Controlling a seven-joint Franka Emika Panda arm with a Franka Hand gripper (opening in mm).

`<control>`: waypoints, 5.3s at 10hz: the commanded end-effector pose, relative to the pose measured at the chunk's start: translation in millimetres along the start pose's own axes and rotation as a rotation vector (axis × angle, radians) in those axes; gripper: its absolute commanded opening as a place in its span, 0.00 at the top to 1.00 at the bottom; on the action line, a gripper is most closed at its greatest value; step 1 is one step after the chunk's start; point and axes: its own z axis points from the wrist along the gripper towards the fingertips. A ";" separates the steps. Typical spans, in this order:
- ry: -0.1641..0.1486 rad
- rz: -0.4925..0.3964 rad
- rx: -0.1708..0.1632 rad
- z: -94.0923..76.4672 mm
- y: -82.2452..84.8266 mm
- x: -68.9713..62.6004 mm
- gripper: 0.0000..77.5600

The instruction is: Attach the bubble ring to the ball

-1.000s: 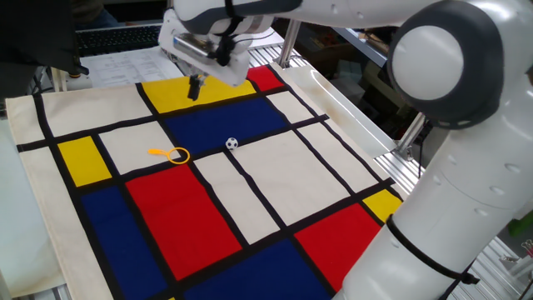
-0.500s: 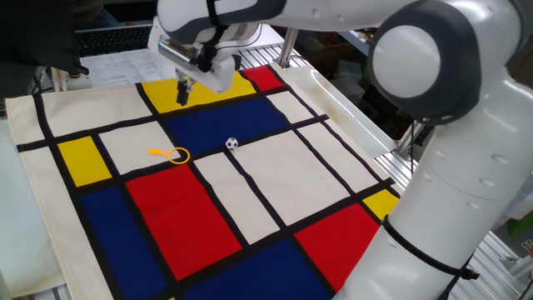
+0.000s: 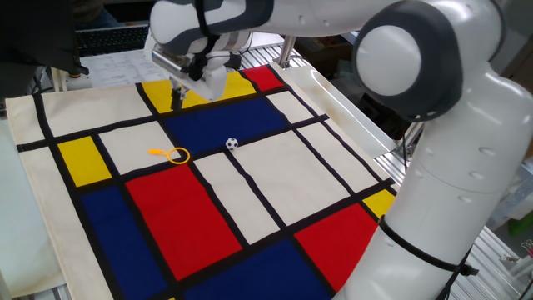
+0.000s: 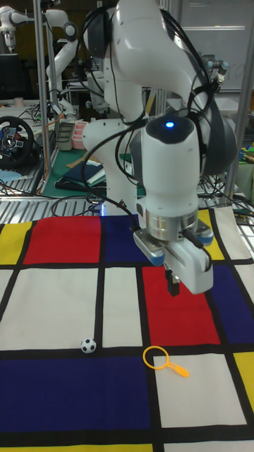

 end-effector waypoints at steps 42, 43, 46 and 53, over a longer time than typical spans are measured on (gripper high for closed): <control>-0.076 0.288 -0.046 122.8 38.7 2.3 1.00; -0.079 0.296 -0.047 125.1 39.3 2.3 1.00; -0.086 0.337 -0.056 130.0 40.5 2.2 1.00; -0.108 0.423 -0.060 138.9 42.4 0.7 1.00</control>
